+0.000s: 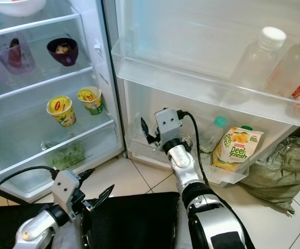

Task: Restocking fridge

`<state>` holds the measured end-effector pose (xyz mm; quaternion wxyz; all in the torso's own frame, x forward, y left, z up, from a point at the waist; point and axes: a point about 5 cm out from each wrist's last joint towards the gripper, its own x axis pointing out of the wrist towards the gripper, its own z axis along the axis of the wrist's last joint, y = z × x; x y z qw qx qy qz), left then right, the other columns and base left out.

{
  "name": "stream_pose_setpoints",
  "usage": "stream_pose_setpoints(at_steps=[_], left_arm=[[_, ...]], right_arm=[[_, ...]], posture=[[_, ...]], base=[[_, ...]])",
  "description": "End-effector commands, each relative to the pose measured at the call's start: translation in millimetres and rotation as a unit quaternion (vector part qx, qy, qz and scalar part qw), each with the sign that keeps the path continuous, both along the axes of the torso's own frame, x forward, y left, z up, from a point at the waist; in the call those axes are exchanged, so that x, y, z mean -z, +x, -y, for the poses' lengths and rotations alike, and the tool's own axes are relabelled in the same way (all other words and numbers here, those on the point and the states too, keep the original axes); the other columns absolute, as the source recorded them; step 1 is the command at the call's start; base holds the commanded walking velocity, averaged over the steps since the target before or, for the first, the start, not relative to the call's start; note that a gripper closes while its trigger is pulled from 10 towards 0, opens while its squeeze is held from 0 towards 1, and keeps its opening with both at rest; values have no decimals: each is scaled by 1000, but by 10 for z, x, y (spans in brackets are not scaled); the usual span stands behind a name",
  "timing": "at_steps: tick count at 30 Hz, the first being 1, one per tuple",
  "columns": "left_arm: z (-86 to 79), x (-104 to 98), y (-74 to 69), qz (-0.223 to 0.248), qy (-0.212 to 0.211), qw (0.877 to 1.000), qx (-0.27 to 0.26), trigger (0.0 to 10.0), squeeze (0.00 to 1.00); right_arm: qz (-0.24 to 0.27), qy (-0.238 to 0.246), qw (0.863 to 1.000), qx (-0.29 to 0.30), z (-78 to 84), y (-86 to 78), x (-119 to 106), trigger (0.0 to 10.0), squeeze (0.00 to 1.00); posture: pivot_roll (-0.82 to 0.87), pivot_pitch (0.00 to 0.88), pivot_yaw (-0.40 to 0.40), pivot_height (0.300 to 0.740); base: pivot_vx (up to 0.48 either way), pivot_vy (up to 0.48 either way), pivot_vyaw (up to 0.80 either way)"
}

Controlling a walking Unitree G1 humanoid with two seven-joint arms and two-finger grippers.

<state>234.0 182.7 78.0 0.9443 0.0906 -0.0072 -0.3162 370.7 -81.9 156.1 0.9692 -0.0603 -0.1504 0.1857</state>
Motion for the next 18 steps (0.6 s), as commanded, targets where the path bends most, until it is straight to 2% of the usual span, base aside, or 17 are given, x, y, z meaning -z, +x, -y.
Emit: stream_pose_setpoints(at_steps=[1,2,4,5,12,18], left_arm=[[13,40,-29,-13,8,1000,8,10000,0],[22,39,-21,-13,8,1000,9,10000,0],[27,39,-15,-13,7,1000,10,10000,0],[30,37,-5,-12,7,1000,10,10000,0],[39,35,35,-10,7,1000,10,10000,0],[52,37,47,-10,7,1000,12,10000,0]], right_arm=[[2,11,1000,3,67,9,-22,10000,361],[6,16,1000,2,101,15,-48,10000,98],[8,19,1000,2,122,18,-62,10000,98],[13,26,1000,3,155,23,-88,10000,0],[28,45,999,1,281,30,-178,10000,0],[33,52,998,-2,318,33,-213,10000,0]], posture=[[44,279,-90,438],[43,275,-90,438],[42,273,-90,438],[40,269,-90,438],[31,250,-91,438],[31,244,-92,438]], base=[[0,0,0],[0,0,0],[0,0,0],[0,0,0],[0,0,0],[0,0,0]])
